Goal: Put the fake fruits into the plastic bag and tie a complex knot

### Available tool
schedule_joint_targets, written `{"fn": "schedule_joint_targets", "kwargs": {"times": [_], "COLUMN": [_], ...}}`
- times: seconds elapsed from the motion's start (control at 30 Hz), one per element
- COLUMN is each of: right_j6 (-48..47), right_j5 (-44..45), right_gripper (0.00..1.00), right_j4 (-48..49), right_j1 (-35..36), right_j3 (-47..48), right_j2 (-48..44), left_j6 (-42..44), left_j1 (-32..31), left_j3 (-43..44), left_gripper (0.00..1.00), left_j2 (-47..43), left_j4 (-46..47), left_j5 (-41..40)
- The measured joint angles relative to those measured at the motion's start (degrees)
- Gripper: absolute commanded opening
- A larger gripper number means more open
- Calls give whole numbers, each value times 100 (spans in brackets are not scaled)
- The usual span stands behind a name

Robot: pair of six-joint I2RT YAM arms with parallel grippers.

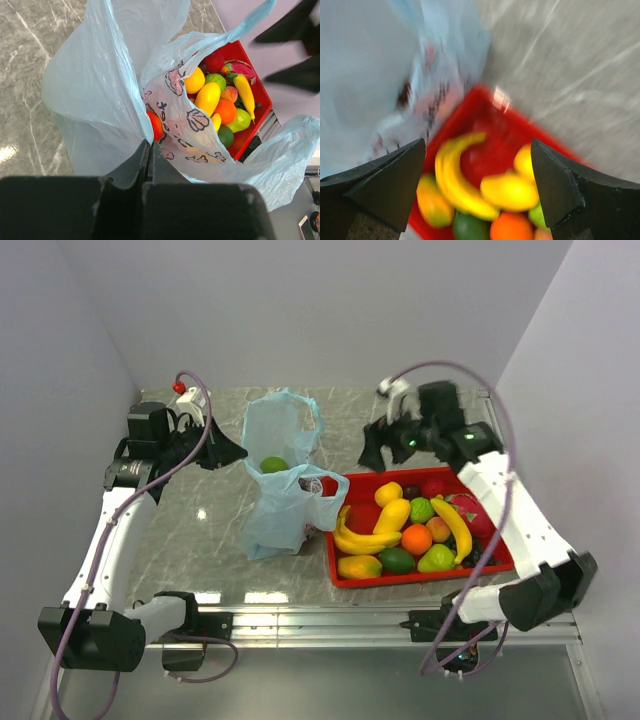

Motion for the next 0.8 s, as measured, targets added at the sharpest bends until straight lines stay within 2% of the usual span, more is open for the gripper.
{"fn": "schedule_joint_targets", "kwargs": {"times": [0.2, 0.37, 0.8], "right_j6": [-411, -629, -772], "right_j5": [369, 542, 546], "right_gripper": [97, 98, 99], "right_j4": [-409, -352, 275], "right_j1": [907, 1484, 1784], "right_j3": [-1377, -1908, -2507], "right_j2": [796, 890, 1335], "left_j6": [-7, -4, -2], "left_j1": [0, 7, 11], "left_j3": [0, 0, -2], "left_gripper": [0, 0, 0], "left_j2": [17, 31, 31], "left_j4": [0, -9, -46], "left_j5": [-2, -2, -4]}}
